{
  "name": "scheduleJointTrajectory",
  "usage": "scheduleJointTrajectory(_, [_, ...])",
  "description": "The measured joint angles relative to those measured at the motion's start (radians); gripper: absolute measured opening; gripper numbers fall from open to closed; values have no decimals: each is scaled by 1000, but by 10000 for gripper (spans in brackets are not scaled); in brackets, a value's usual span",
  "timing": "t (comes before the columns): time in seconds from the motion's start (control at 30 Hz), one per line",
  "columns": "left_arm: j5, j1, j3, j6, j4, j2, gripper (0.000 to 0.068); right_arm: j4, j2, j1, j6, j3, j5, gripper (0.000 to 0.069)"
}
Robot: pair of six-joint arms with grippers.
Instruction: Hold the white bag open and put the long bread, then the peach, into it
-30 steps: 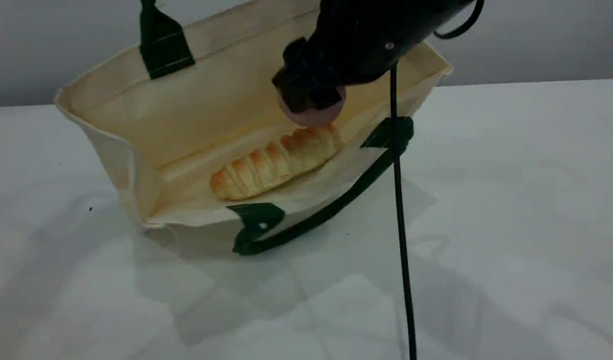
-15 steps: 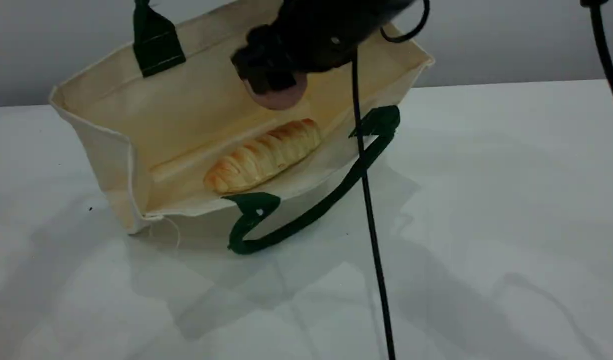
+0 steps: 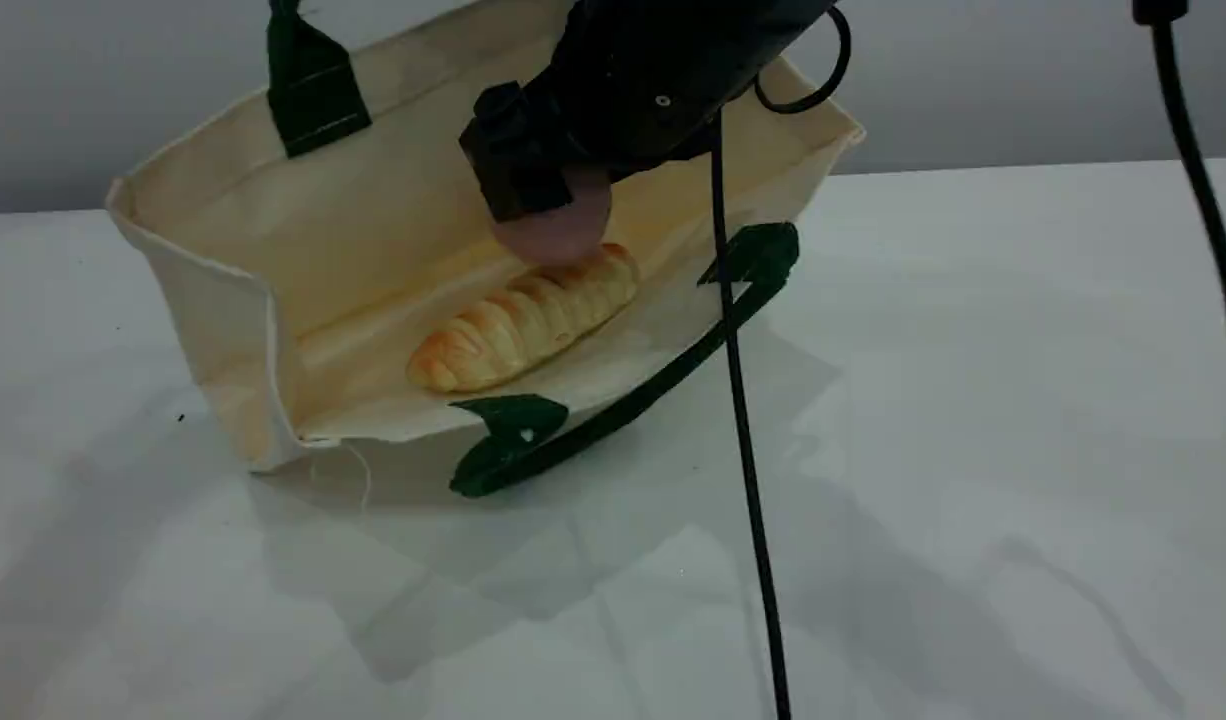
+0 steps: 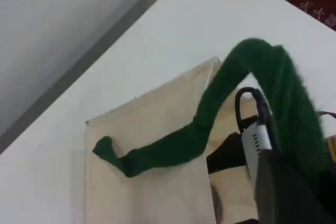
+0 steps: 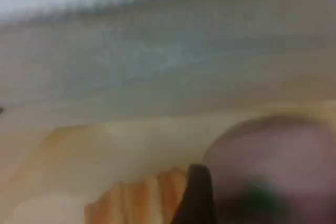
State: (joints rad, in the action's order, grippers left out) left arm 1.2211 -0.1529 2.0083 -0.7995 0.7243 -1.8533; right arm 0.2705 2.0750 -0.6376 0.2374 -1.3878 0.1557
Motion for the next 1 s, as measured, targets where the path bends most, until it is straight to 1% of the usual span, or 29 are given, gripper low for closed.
scheduleJointTrajectory(0.17, [1,0,0,0,-3,0,98,-11,-9,0,0,-6,23,572])
scheduleJointTrajectory(0.3, [0,0,0,0,-22,0,98,-57,-41,15,0,-6,69,573])
scheduleJointTrajectory(0.43, [0,0,0,0,-22,0,98,-105,-91,42,0,-6,150,573])
scheduleJointTrajectory(0.6, [0,0,0,0,-21,0,98,-196,-169,44,0,-6,266,573])
scheduleJointTrajectory(0.67, [0,0,0,0,-20,0,98,-229,-209,44,-9,-6,294,573])
scheduleJointTrajectory(0.8, [0,0,0,0,-19,0,98,-286,-283,44,-41,-6,324,573])
scheduleJointTrajectory(1.0, [0,0,0,0,-18,0,98,-330,-373,44,-121,-6,321,573])
